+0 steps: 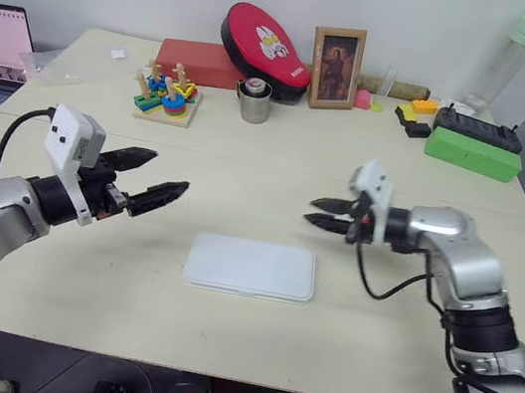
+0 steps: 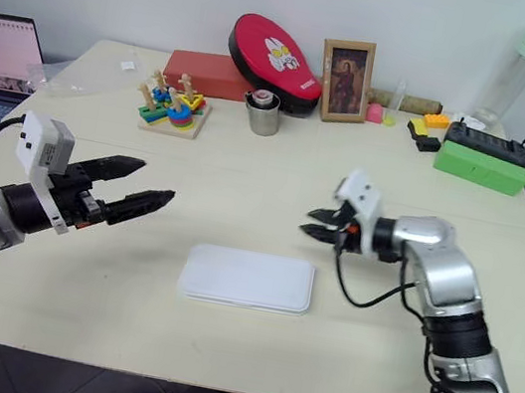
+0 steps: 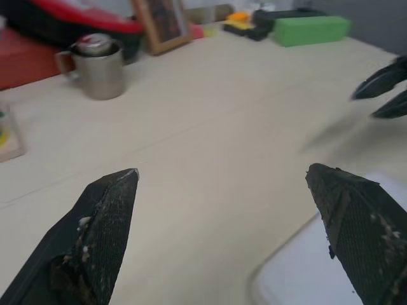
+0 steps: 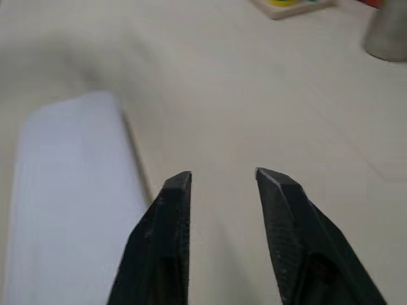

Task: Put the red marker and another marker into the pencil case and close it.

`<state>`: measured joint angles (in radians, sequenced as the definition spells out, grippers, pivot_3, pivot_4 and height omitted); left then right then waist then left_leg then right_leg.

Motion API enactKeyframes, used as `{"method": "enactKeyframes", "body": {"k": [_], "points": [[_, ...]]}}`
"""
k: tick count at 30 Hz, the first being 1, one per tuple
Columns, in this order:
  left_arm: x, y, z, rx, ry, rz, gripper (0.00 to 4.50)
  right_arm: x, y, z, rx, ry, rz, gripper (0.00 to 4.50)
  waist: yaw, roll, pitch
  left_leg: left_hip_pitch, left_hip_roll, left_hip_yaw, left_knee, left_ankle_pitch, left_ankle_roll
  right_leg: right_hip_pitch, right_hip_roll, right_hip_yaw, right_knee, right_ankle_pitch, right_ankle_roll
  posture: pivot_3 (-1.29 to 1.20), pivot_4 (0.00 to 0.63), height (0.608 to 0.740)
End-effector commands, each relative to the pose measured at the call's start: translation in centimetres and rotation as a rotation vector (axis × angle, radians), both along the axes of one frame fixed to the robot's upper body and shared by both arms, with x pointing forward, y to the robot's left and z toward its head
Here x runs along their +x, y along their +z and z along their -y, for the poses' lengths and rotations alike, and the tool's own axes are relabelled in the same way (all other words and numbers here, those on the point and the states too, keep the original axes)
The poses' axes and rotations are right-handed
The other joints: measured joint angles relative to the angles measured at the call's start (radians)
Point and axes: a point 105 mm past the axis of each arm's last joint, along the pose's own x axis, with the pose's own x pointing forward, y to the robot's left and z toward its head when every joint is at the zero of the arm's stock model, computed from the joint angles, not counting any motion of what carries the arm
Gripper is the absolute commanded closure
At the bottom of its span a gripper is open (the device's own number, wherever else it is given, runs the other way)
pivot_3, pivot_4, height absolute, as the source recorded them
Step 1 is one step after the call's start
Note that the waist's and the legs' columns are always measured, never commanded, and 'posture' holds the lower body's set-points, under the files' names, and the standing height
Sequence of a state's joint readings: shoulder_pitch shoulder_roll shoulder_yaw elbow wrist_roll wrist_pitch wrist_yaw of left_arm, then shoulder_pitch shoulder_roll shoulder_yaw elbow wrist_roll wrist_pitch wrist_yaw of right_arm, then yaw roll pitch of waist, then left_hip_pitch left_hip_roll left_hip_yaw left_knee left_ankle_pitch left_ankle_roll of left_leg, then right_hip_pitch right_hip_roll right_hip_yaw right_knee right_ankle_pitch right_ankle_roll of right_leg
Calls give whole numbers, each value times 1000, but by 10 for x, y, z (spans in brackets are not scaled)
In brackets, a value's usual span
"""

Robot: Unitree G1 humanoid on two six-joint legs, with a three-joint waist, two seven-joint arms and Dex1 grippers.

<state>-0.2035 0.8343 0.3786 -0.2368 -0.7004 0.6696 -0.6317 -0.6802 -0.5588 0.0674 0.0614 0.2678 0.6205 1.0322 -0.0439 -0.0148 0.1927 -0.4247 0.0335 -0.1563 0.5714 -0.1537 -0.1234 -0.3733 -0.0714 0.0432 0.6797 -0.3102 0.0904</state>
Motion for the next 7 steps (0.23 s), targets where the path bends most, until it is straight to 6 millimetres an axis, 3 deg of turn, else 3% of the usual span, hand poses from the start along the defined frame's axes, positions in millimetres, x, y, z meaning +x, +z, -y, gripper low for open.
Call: {"method": "enactKeyframes", "body": {"k": [1, 7], "points": [[12, 2, -32, 66, 141, 45, 0, 7, 17, 31, 53, -115, 44, 1962, -1, 0, 0, -1, 0, 0, 0, 0, 0, -1, 0, 0, 0, 0, 0, 0, 150, 740], [13, -4, -49, 115, 178, 34, 0, -4, -1, 43, 73, -187, 2, 552, -14, 0, 0, -1, 0, 1, -1, 0, 0, -1, 0, 0, 0, 0, 0, 0, 150, 740]]}}
